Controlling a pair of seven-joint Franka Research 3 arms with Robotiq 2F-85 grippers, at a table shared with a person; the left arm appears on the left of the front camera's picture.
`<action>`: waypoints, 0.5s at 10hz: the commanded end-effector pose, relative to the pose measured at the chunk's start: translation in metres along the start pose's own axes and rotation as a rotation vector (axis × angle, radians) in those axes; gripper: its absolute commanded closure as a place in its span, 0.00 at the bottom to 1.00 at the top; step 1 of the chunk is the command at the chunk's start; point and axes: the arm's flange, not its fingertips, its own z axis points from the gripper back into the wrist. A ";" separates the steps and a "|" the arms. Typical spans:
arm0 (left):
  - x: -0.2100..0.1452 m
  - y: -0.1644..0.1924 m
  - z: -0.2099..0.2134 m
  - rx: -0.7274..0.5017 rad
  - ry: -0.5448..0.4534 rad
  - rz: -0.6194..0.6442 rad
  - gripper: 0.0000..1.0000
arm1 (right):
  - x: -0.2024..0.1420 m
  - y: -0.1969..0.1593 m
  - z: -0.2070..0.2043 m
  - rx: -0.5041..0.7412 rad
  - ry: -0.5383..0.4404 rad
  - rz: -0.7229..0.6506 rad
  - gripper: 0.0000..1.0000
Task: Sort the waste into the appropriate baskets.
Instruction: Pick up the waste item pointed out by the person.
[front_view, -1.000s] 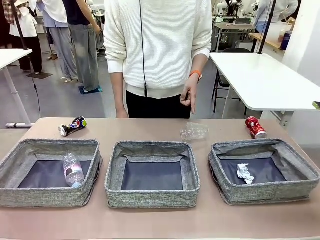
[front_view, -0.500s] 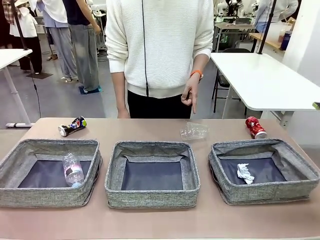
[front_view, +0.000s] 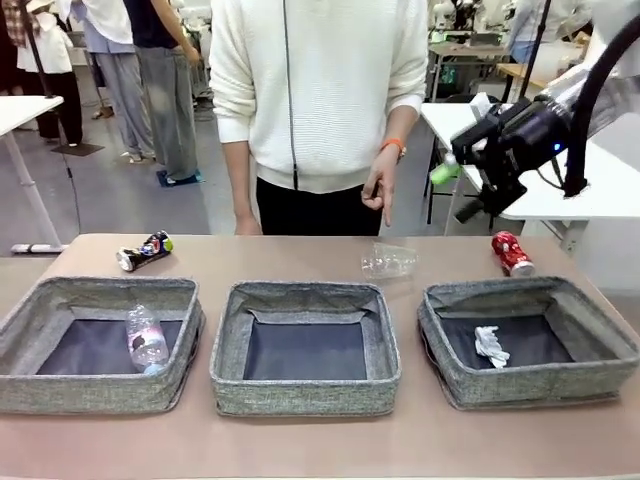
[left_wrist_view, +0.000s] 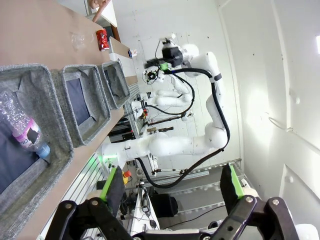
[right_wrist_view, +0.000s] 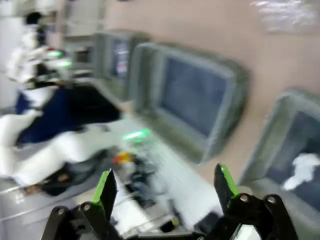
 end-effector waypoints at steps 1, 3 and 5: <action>-0.002 -0.001 -0.001 -0.002 0.004 -0.018 0.00 | -0.025 0.012 0.012 0.167 -0.002 -0.047 0.00; -0.002 -0.001 -0.001 -0.002 0.004 -0.018 0.00 | 0.004 -0.004 -0.004 -0.004 0.004 0.000 0.00; -0.002 -0.001 -0.001 -0.002 0.004 -0.018 0.00 | 0.040 -0.009 -0.022 -0.046 0.083 0.482 0.00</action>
